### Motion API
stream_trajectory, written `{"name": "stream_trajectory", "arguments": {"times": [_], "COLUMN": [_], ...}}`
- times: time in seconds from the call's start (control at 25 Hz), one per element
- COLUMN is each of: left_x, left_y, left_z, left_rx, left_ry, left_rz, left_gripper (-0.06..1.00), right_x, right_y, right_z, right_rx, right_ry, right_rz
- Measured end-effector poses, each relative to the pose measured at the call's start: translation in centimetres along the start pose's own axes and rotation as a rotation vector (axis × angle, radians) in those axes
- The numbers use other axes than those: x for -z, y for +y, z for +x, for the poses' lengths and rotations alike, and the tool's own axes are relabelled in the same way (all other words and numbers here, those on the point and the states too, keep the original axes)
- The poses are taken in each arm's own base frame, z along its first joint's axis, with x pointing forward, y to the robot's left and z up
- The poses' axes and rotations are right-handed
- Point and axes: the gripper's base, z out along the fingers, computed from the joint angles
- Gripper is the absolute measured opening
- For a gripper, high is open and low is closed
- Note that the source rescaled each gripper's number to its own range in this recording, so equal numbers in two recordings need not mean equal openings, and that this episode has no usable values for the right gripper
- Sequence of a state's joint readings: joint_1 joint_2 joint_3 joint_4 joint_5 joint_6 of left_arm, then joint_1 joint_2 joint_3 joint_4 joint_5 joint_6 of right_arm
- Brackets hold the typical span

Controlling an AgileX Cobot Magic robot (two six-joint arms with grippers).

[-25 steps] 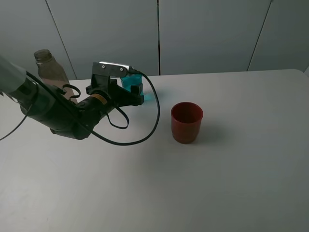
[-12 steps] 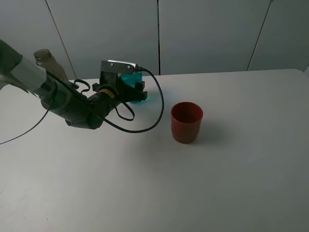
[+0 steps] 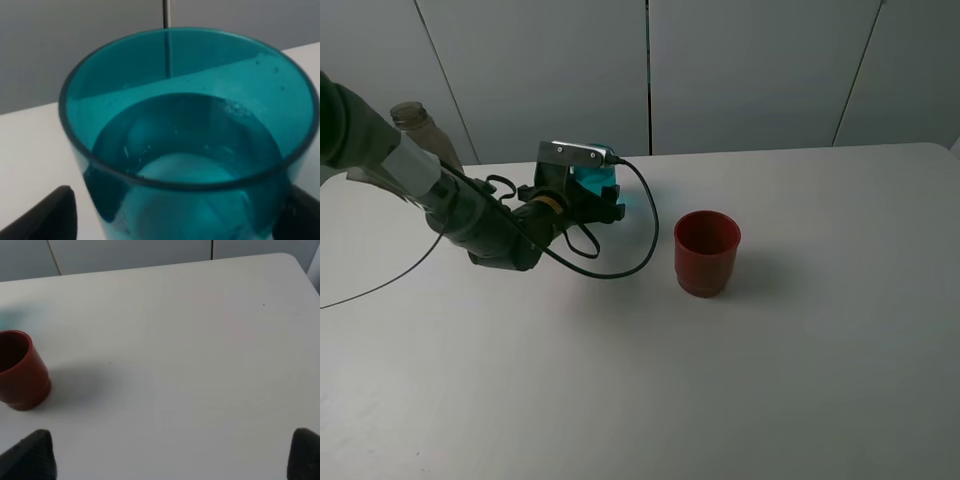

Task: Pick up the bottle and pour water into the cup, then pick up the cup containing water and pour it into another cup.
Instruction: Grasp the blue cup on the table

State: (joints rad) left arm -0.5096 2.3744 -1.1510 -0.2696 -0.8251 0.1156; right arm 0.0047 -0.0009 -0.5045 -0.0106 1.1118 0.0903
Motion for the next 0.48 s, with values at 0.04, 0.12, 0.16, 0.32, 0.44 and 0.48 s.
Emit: {"name": "stream_trajectory", "arguments": {"times": [0.04, 0.12, 0.16, 0.32, 0.44, 0.48], "left_x": [-0.2, -0.8, -1.0, -1.9, -2.4, -2.7], "left_y": [0.0, 0.1, 0.2, 0.2, -0.1, -0.2], "left_z": [-0.1, 0.0, -0.1, -0.2, -0.3, -0.3], "left_rx": [-0.002, -0.014, -0.015, -0.027, -0.046, -0.052], "left_ry": [-0.005, -0.01, -0.015, -0.029, -0.038, -0.042], "left_rz": [0.003, 0.012, 0.014, 0.026, 0.048, 0.056], "left_gripper": [0.97, 0.97, 0.97, 0.97, 0.97, 0.97], "right_x": [0.0, 0.0, 0.0, 0.0, 0.0, 0.0], "right_y": [0.0, 0.0, 0.0, 0.0, 0.0, 0.0], "right_z": [0.0, 0.0, 0.0, 0.0, 0.0, 0.0], "right_rx": [0.0, 0.0, 0.0, 0.0, 0.0, 0.0], "right_ry": [0.0, 0.0, 0.0, 0.0, 0.0, 0.0], "right_rz": [0.0, 0.0, 0.0, 0.0, 0.0, 0.0]}}
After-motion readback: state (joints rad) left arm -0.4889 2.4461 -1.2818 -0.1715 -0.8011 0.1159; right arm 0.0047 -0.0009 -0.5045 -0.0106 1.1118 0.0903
